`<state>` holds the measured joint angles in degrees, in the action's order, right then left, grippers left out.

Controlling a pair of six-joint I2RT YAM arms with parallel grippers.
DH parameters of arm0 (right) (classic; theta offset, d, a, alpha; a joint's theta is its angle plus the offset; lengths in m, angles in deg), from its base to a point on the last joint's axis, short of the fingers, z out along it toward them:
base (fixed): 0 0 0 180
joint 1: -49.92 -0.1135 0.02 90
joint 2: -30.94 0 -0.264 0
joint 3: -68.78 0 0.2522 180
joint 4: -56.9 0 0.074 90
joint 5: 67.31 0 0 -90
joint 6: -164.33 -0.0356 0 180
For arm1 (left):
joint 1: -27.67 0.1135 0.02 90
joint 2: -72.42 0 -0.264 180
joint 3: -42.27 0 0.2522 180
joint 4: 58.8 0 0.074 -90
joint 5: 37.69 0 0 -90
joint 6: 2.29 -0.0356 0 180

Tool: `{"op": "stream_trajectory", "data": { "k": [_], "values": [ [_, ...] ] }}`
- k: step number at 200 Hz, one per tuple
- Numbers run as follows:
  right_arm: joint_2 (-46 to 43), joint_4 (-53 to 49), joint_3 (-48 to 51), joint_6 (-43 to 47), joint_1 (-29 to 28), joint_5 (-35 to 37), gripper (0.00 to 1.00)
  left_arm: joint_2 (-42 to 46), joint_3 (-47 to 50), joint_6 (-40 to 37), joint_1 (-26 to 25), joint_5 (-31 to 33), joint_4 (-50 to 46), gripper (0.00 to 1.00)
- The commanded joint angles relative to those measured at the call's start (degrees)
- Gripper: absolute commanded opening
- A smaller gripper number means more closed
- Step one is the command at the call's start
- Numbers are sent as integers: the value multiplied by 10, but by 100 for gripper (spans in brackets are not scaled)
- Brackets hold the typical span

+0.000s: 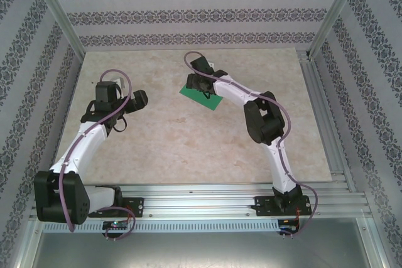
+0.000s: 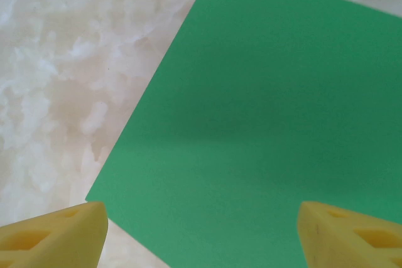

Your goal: Fold a paper plane with a square sheet of paper (pick it up from the middle)

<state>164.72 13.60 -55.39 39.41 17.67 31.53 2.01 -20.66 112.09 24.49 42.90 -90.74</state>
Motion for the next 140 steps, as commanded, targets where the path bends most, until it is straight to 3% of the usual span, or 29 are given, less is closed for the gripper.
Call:
{"op": "stream_trajectory", "data": {
  "k": [1,34,80,140],
  "values": [
    [39,-54,-60,-14,-5,-19,79,-10,-16,10,-5,-14,-11,100],
    [78,-95,-95,-13,-10,-31,79,-21,-20,12,-5,-20,-14,100],
    [65,-119,-49,30,-28,-86,79,-28,-21,13,-5,-20,-14,100],
    [-81,-109,197,133,-82,-160,78,-36,-24,19,-5,-29,-19,100]
  ]
}}
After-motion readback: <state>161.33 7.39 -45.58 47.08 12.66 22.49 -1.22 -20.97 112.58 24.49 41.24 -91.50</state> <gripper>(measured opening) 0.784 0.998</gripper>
